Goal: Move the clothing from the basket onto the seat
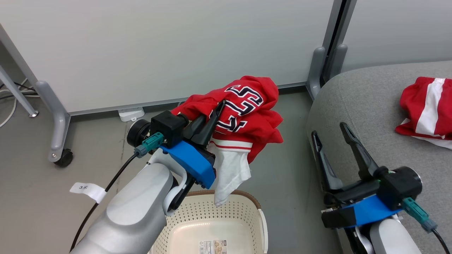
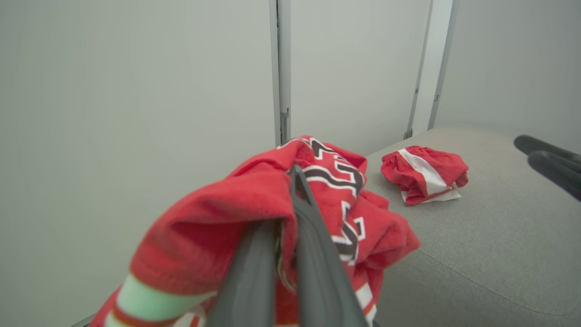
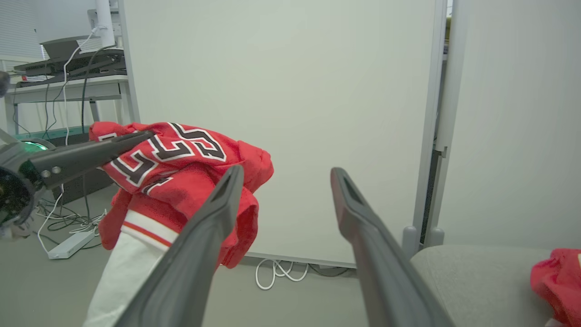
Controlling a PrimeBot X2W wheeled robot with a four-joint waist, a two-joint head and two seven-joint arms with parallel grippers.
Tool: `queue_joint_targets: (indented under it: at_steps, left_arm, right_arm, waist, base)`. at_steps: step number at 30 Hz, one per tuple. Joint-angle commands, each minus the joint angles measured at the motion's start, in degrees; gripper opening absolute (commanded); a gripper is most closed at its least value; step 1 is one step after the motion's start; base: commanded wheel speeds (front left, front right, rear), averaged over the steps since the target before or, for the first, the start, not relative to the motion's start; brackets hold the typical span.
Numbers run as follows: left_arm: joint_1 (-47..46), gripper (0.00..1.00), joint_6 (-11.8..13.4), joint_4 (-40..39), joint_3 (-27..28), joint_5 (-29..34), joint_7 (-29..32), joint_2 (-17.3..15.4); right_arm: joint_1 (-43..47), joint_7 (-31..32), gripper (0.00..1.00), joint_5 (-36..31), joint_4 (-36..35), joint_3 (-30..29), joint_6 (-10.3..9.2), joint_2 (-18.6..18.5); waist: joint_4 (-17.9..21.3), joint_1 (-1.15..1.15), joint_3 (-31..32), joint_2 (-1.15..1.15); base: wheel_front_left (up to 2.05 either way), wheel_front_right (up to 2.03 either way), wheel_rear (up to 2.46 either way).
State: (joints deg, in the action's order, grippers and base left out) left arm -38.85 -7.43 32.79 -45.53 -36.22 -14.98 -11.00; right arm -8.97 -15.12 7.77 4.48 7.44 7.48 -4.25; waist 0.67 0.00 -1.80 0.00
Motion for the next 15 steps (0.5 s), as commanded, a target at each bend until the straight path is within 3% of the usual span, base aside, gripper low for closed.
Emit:
queue_joint_targets:
  at_steps: [1,7,15]
  left_arm:
    - [-0.6,0.00,0.0,-0.1,-0.1,0.3,-0.3,0.0]
    - [-1.5,0.00,0.0,-0.3,-0.6,0.5,-0.3,0.7]
    - [-2.4,0.00,0.0,-0.8,-1.1,0.9,-0.3,2.0]
  right_arm:
    - [-1.3,0.0,1.00,-0.2,0.2,0.8,0.03,-0.7]
    - [-8.5,0.0,1.00,-0.4,3.9,8.3,0.03,-3.3]
    - [-17.0,0.0,1.00,-0.9,15.6,16.3,0.02,-5.4]
  waist:
    - [-0.1,0.00,-0.1,0.00]
    - [-0.8,0.00,-0.7,0.00]
    - [-2.5,0.00,-1.5,0.00]
  base:
    - [0.00,0.00,0.00]
    - [0.00,0.00,0.00]
    - [0.00,0.00,0.00]
